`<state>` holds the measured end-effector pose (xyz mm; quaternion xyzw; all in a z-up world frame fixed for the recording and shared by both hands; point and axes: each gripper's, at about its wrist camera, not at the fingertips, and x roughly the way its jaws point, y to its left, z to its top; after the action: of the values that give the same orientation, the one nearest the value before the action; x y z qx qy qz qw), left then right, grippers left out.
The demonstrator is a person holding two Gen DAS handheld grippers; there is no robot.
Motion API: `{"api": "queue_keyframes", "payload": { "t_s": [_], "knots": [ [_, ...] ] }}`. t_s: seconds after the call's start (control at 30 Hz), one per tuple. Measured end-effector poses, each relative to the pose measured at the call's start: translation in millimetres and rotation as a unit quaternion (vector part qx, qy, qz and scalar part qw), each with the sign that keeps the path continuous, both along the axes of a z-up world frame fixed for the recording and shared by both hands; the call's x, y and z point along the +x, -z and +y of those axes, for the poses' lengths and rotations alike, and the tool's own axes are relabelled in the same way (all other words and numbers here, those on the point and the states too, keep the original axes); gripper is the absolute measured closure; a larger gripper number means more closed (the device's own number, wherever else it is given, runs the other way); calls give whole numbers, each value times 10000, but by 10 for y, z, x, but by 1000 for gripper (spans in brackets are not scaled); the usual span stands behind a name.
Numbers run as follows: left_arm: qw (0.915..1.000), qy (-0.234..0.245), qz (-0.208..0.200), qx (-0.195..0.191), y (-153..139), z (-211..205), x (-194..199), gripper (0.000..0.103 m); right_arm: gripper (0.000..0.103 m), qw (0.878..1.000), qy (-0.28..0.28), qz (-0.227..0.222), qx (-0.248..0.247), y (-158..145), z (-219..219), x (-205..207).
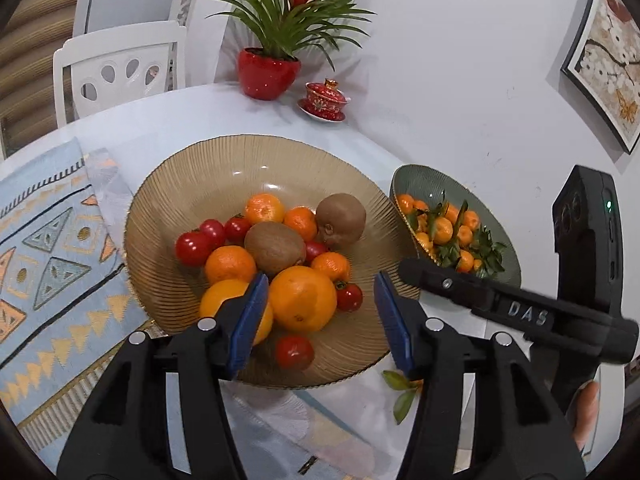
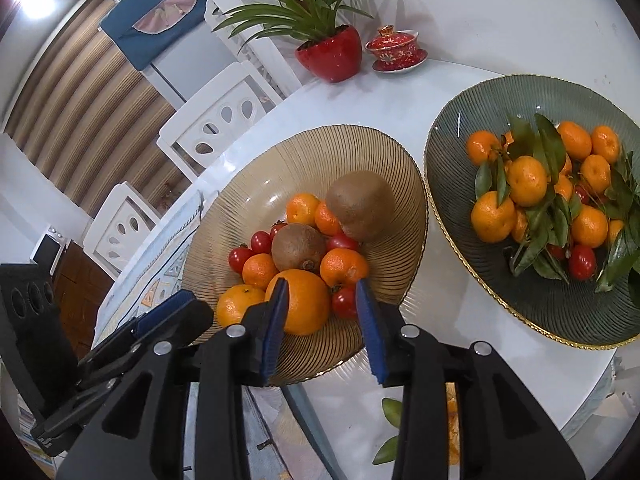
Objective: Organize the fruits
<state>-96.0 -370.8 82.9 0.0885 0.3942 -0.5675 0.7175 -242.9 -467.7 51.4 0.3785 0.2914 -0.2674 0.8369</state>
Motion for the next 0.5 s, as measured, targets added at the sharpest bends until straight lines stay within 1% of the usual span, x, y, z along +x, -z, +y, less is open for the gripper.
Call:
{"api": "queue_keyframes", "payload": {
  "t_s": [0.07, 0.2, 0.3, 0.43, 0.5],
  "knots": [
    [10000, -31, -60, 35, -11, 49, 13, 48, 67, 10000, 11, -18, 13, -4, 19, -13],
    [9999, -99, -88, 70, -29, 169, 48, 47, 63, 10000, -50, -43, 41, -6, 100, 12],
    [9997, -145, -187, 69, -52, 281, 48, 47, 63, 9999, -147, -54, 24, -28, 197, 71],
    [9995, -237, -221, 8, -93, 459, 62, 47, 63, 9995, -305, -40, -30, -74, 351, 193],
    [9993, -304, -190, -83, -121, 558, 80, 45, 61, 9992, -397, -26, -57, -99, 437, 263]
  ]
}}
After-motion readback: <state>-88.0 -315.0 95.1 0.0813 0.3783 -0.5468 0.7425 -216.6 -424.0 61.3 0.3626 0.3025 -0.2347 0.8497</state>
